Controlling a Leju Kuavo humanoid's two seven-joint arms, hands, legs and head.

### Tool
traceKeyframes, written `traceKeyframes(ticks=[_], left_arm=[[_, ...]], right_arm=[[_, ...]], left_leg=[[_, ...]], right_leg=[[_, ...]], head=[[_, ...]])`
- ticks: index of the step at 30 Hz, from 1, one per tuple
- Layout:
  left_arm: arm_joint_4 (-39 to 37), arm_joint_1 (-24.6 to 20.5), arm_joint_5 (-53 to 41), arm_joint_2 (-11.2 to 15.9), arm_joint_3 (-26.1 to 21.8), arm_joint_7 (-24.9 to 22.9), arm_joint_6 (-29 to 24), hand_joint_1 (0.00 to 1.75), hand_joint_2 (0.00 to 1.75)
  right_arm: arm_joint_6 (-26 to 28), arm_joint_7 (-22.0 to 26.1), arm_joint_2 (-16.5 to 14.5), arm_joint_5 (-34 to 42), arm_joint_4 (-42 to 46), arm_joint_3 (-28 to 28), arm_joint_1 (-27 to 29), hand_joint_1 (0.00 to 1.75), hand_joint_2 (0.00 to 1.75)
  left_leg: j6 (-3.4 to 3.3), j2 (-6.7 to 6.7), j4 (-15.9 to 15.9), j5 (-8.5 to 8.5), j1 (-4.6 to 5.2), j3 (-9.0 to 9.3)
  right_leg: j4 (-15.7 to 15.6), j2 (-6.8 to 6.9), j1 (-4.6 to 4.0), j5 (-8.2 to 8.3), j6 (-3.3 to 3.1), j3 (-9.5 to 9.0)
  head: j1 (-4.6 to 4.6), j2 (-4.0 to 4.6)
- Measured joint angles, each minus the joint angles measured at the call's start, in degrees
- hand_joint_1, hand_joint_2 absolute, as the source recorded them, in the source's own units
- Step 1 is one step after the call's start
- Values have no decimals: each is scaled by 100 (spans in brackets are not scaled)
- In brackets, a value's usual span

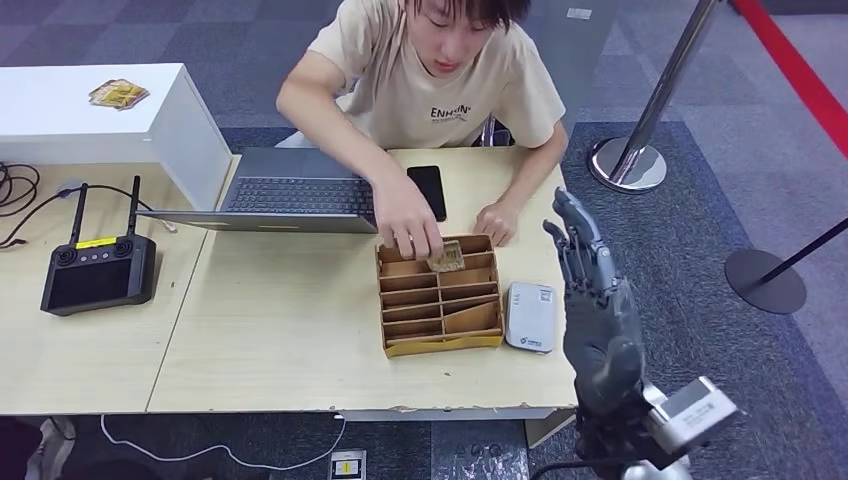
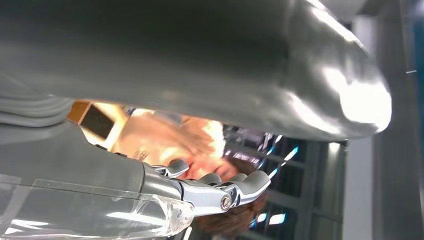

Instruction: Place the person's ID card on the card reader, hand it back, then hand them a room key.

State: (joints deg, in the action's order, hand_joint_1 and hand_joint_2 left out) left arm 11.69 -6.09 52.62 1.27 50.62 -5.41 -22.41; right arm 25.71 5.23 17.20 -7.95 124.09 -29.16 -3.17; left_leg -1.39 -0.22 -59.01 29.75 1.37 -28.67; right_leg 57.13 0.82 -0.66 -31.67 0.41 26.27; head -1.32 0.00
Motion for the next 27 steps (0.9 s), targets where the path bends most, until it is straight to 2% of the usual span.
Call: traceKeyframes(ticks=[10,22,26,27], left_arm=[[1,-3,-255,-2,71,7,29,0,175],[31,-5,-381,-50,230,171,35,0,175],[32,-8,-400,-64,295,128,56,0,175],[33,-9,-401,-68,309,106,58,0,175]], right_arm=[[286,-1240,158,-2090,-68,-22,199,0,0],[445,-1468,227,-2229,-257,-99,273,0,0],[483,-1748,285,-2804,-326,-120,283,0,175],[482,-1830,299,-2979,-344,-126,284,0,175]], left_leg=[[0,0,0,0,0,-1],[0,0,0,0,0,0],[0,0,0,0,0,0],[0,0,0,0,0,0]], right_leg=[[0,0,0,0,0,0],[-1,0,0,0,0,0],[-1,0,0,0,0,0],[-1,0,0,0,0,0]], head=[[0,0],[1,0],[1,0],[1,0]])
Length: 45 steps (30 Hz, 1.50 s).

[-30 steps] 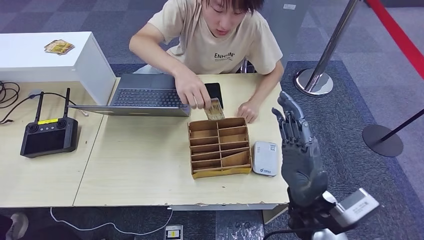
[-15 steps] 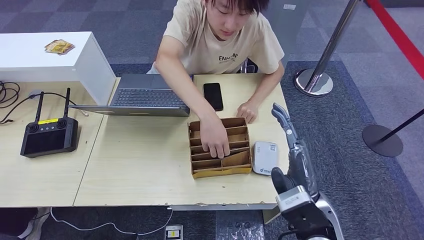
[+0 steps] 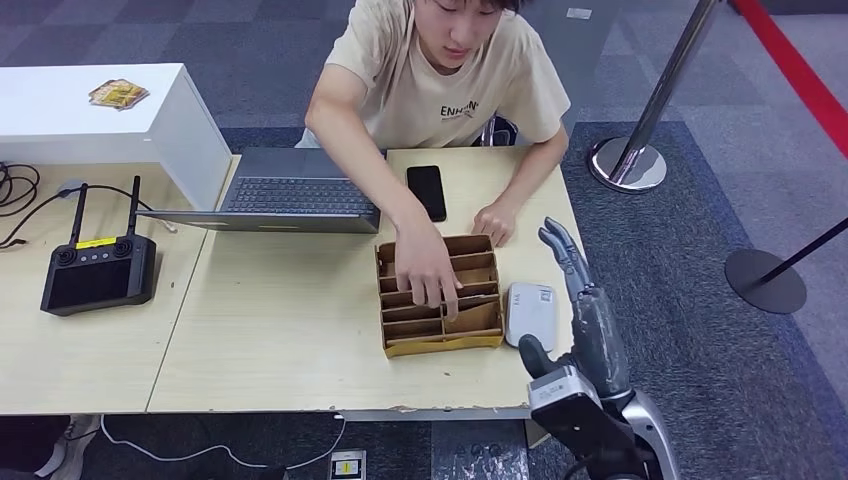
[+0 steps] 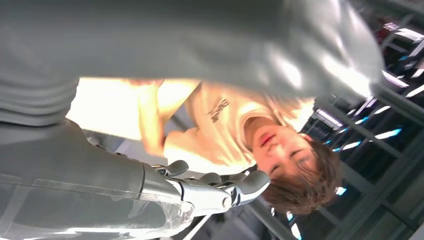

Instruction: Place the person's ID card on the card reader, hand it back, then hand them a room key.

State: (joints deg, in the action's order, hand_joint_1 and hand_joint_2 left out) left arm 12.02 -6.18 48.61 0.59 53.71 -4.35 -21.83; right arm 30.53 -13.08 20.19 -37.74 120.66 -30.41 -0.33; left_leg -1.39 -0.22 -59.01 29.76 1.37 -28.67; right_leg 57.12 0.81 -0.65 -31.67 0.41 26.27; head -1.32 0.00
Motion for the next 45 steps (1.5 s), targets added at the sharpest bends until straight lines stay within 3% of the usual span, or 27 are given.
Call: traceKeyframes(ticks=[7,11,29,34,38,41,43,45], left_arm=[[5,-5,0,-28,52,-161,-3,0,175],[10,-6,-1,-33,89,-176,-3,0,175],[24,-8,2,-33,140,-106,25,0,175],[28,-8,4,-33,142,-75,23,0,175],[28,-9,4,-33,145,-74,24,0,175],[30,-8,3,-33,151,-74,25,0,175],[31,-9,2,-33,160,-74,26,0,175],[31,-9,2,-33,166,-74,26,0,175]], right_arm=[[-107,-328,102,-876,-156,-46,-38,2,175],[-304,-459,172,-1243,-252,-54,-116,174,175],[-601,-401,267,-1330,-764,-82,-416,174,175],[-630,-313,260,-1307,-937,-115,-520,145,175],[-644,-288,249,-1307,-1040,-142,-565,45,175],[-666,-275,239,-1301,-1101,-165,-591,52,175],[-682,-269,226,-1296,-1148,-181,-602,37,175],[-691,-268,216,-1294,-1193,-193,-608,46,175]], left_leg=[[0,0,0,0,0,0],[0,0,0,0,0,0],[0,-1,0,0,0,-1],[0,-1,0,0,0,-2],[0,-1,0,0,0,-2],[0,-1,0,0,0,-2],[0,-1,0,0,0,-1],[0,-1,0,0,0,-1]], right_leg=[[0,0,0,0,0,-1],[0,0,0,0,0,0],[1,0,0,0,0,0],[1,0,0,0,0,0],[1,0,0,0,0,0],[1,0,0,0,0,0],[1,0,0,0,0,0],[1,0,0,0,0,0]], head=[[0,0],[-1,0],[0,0],[0,0],[0,0],[0,0],[0,0],[0,0]])
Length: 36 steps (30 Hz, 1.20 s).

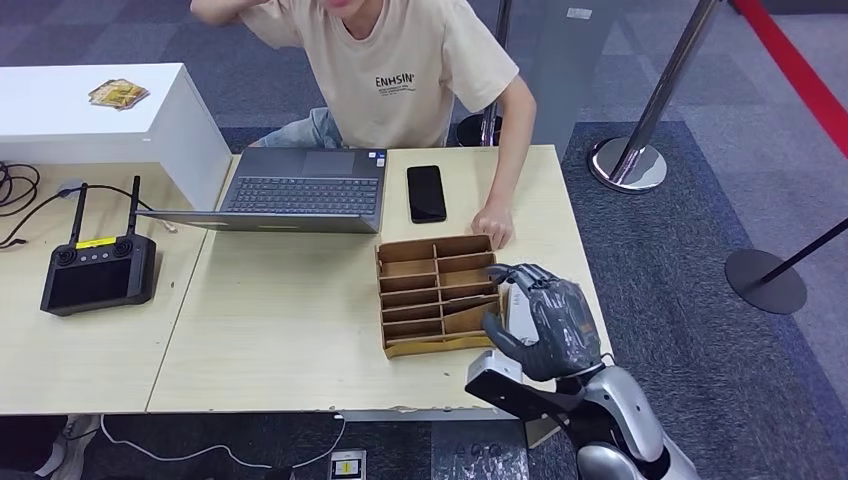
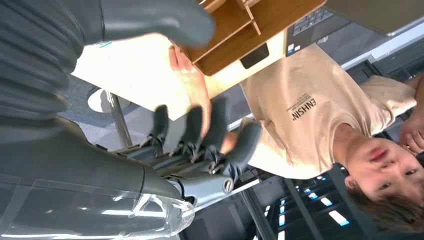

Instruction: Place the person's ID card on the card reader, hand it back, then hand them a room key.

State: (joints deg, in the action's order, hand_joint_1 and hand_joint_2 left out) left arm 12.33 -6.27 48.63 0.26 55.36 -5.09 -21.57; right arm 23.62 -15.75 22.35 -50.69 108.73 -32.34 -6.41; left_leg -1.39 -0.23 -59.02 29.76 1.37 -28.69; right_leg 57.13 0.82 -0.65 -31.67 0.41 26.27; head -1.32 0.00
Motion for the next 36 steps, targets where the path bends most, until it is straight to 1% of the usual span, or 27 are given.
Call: traceKeyframes(ticks=[2,5,8,11,12,13,15,17,21,23,27,28,31,36], left_arm=[[0,0,-2,-2,3,0,-1,0,175],[1,0,-5,-5,6,0,-6,0,175],[2,0,-6,-9,7,0,-13,0,175],[2,0,-5,-11,7,0,-20,0,175],[2,0,-4,-11,7,0,-22,0,175],[2,0,-3,-13,7,0,-23,0,175],[3,0,-2,-16,7,0,-28,0,175],[5,0,-3,-20,9,0,-33,0,175],[19,0,-14,-27,20,0,-35,0,175],[24,-1,-18,-32,29,0,-35,0,175],[30,-1,-21,-43,53,7,-34,0,175],[31,-1,-24,-46,58,9,-33,0,175],[32,-1,-46,-53,78,11,-28,0,175],[34,-1,-78,-56,108,22,-9,0,175]], right_arm=[[-8,7,-7,3,-42,-7,-5,66,175],[-25,25,-24,20,-108,-11,-19,69,175],[-35,39,-46,54,-168,-16,-33,81,175],[-39,61,-58,78,-222,-20,-42,113,175],[-40,70,-61,79,-242,-21,-47,121,175],[-40,77,-66,79,-260,-22,-52,121,175],[-40,84,-77,79,-292,-24,-59,112,175],[-40,85,-90,85,-325,-26,-63,106,175],[-30,89,-115,113,-405,-27,-75,105,175],[-26,94,-126,135,-431,-27,-78,101,175],[-28,107,-143,169,-472,-27,-89,77,175],[-32,117,-146,171,-492,-27,-94,77,175],[-43,147,-161,166,-563,-29,-129,86,175],[-57,182,-192,179,-719,-44,-218,89,175]], left_leg=[[0,0,0,0,0,0],[0,0,0,0,0,0],[0,0,0,0,0,0],[0,0,0,0,0,0],[0,0,0,0,0,0],[0,0,0,0,0,0],[0,0,0,0,0,0],[0,0,0,0,0,0],[0,0,0,0,0,-1],[0,0,0,0,0,-1],[0,0,0,0,0,0],[0,0,0,0,0,0],[0,0,0,0,0,0],[0,0,0,0,0,0]], right_leg=[[0,0,0,0,0,0],[0,0,0,0,0,0],[0,0,0,0,0,0],[0,0,0,0,0,0],[0,0,0,0,0,0],[0,0,0,0,0,0],[0,0,0,0,0,0],[0,0,0,0,0,0],[0,0,0,0,0,1],[0,0,0,0,0,1],[0,0,0,0,0,0],[0,0,0,0,0,0],[0,0,0,0,0,0],[0,0,0,0,0,0]], head=[[1,0],[0,0],[0,0],[0,0],[0,0],[0,0],[0,0],[0,0],[0,0],[-1,0],[0,0],[0,0],[0,0],[-1,1]])
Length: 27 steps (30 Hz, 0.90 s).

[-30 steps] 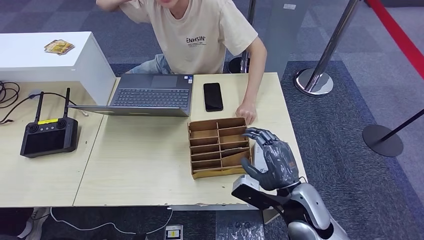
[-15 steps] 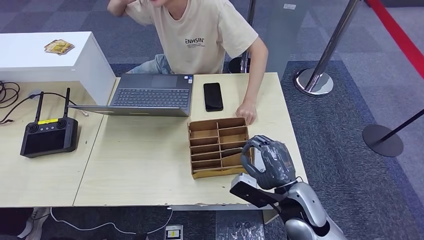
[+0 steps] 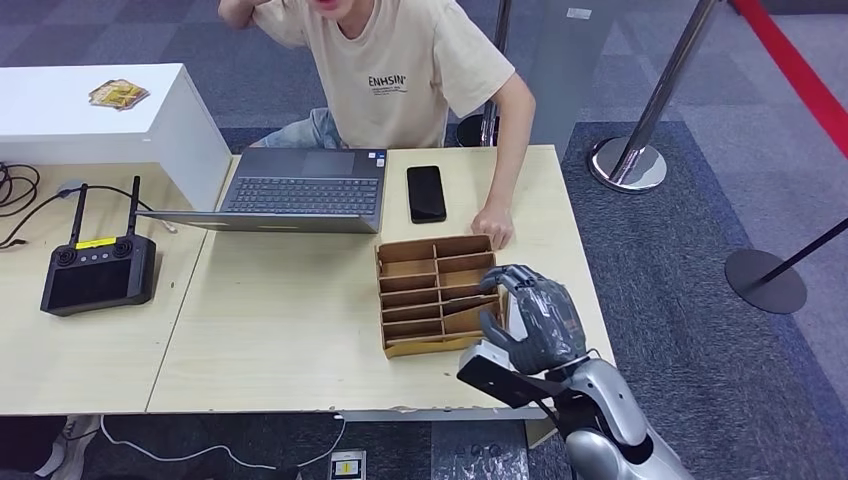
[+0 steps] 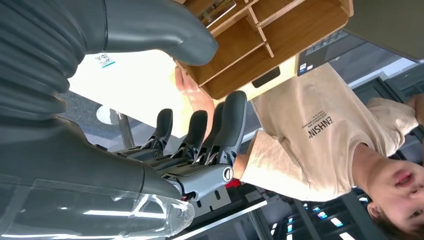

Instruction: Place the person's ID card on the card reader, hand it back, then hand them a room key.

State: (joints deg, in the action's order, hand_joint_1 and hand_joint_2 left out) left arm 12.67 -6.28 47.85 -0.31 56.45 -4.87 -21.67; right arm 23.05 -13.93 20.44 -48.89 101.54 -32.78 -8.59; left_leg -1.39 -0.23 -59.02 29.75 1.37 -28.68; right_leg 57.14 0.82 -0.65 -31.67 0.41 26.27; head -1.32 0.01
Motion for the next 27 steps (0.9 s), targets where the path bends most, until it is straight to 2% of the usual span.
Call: traceKeyframes(ticks=[8,10,15,21,27], left_arm=[[1,0,-52,0,40,-20,65,0,175],[1,-1,-73,0,44,-25,73,0,175],[1,-2,-118,0,63,-24,109,0,175],[1,-3,-142,0,127,-24,138,0,175],[1,-2,-155,8,170,-30,165,0,175]], right_arm=[[-96,7,-2,-106,-251,-49,-157,119,175],[-141,7,0,-113,-318,-65,-230,113,175],[-209,3,0,-193,-507,-99,-419,85,175],[-232,-40,-1,-310,-767,-147,-581,75,175],[-237,-48,-2,-327,-1020,-177,-706,84,175]], left_leg=[[0,0,0,0,0,0],[0,0,0,0,0,0],[0,0,0,0,0,1],[0,0,-1,0,0,0],[0,0,-1,0,0,0]], right_leg=[[0,0,0,0,0,0],[0,0,0,0,0,0],[1,0,0,0,0,-1],[1,0,0,0,0,0],[1,0,0,0,0,0]], head=[[0,-1],[1,-1],[0,0],[1,-1],[1,-1]])
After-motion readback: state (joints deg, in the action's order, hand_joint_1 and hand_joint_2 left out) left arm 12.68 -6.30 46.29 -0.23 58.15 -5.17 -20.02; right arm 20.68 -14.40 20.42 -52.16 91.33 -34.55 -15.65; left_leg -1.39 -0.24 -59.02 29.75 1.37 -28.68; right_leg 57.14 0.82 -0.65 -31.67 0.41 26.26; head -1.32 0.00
